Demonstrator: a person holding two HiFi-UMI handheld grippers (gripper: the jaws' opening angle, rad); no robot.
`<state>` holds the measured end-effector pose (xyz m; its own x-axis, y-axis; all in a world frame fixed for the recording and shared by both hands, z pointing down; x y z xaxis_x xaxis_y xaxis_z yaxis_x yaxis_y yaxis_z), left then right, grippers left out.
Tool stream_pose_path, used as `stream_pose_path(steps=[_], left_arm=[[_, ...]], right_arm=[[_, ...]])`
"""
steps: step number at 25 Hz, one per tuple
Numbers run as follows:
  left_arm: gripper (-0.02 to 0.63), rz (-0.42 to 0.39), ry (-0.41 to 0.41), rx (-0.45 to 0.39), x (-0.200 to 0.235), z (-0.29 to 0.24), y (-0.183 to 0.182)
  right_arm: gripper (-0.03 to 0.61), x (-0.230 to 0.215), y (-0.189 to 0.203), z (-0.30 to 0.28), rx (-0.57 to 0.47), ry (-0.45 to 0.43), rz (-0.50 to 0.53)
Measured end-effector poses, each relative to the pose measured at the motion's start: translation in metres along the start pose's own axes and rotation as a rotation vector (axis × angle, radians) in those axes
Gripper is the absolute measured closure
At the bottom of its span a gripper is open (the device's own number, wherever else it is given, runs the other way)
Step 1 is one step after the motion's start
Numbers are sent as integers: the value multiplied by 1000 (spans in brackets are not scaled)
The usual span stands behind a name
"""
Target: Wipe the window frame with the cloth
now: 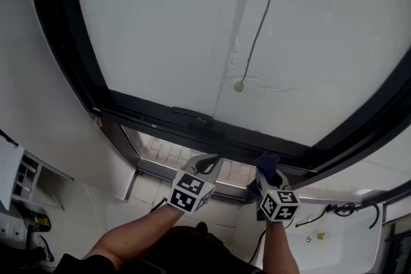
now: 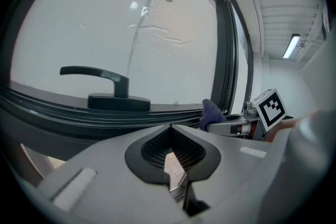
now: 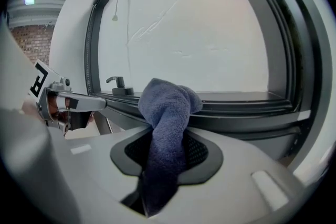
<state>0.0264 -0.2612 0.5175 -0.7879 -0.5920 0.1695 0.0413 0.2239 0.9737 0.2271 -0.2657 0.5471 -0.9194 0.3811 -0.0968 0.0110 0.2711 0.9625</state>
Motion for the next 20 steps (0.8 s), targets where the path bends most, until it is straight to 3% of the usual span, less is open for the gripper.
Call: stream_pose_path(steps=[20], left_arm=[[620, 40, -244, -64, 124, 111, -6]], right_arm=[[456, 110, -3, -64, 42, -141, 16]])
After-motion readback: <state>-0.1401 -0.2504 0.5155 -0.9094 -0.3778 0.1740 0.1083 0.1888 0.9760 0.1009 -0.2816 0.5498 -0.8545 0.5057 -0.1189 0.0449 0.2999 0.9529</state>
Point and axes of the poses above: the fingertips, and each gripper's own axes: z backward along the fingers, x to its left, y out of its underside, the point moved 5 cm from there along z, backward along the fingers, and after that the axes turned 7 degrees about -x, right-handed, at the moved point
